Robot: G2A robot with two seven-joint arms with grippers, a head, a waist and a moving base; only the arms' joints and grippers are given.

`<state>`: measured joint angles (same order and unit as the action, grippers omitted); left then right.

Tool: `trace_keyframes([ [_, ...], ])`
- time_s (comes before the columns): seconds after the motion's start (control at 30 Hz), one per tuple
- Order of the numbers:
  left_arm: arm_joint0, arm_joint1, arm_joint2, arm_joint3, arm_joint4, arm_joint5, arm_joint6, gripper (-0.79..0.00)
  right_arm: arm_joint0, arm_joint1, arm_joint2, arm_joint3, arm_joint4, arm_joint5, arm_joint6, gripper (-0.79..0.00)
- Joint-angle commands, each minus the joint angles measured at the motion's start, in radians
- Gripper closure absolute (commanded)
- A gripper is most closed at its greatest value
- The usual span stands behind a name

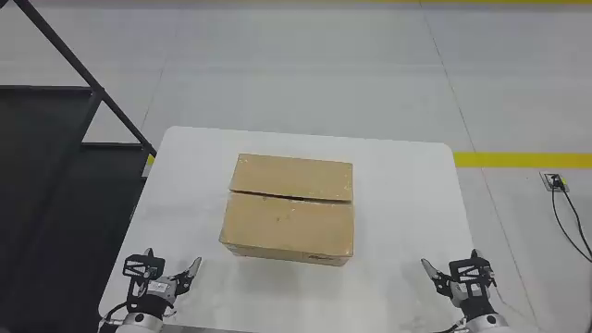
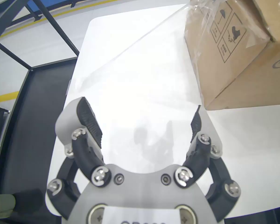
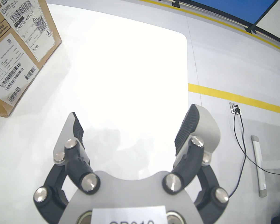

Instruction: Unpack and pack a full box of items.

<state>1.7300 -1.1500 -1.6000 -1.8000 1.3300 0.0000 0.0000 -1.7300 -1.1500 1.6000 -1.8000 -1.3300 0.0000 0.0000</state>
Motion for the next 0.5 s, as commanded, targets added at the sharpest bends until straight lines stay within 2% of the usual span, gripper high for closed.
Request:
trace_keyframes([
  [0.0, 0.000, 0.000, 0.000, 0.000, 0.000, 0.000, 0.000, -0.784, 0.000, 0.000, 0.000, 0.000, 0.000, 0.000, 0.000, -0.784],
  [0.27, -0.001, -0.001, 0.002, 0.001, -0.011, -0.010, 0.001, -0.785, 0.002, 0.000, -0.002, -0.010, -0.004, -0.008, -0.006, -0.785],
  [0.33, -0.007, -0.003, -0.006, 0.004, -0.046, -0.008, 0.015, -0.785, -0.001, 0.001, -0.002, -0.038, -0.011, -0.042, -0.014, -0.785],
  [0.47, -0.023, -0.005, -0.047, -0.015, -0.175, -0.060, 0.017, -0.785, -0.008, 0.004, 0.001, -0.142, -0.002, -0.114, 0.025, -0.785],
])
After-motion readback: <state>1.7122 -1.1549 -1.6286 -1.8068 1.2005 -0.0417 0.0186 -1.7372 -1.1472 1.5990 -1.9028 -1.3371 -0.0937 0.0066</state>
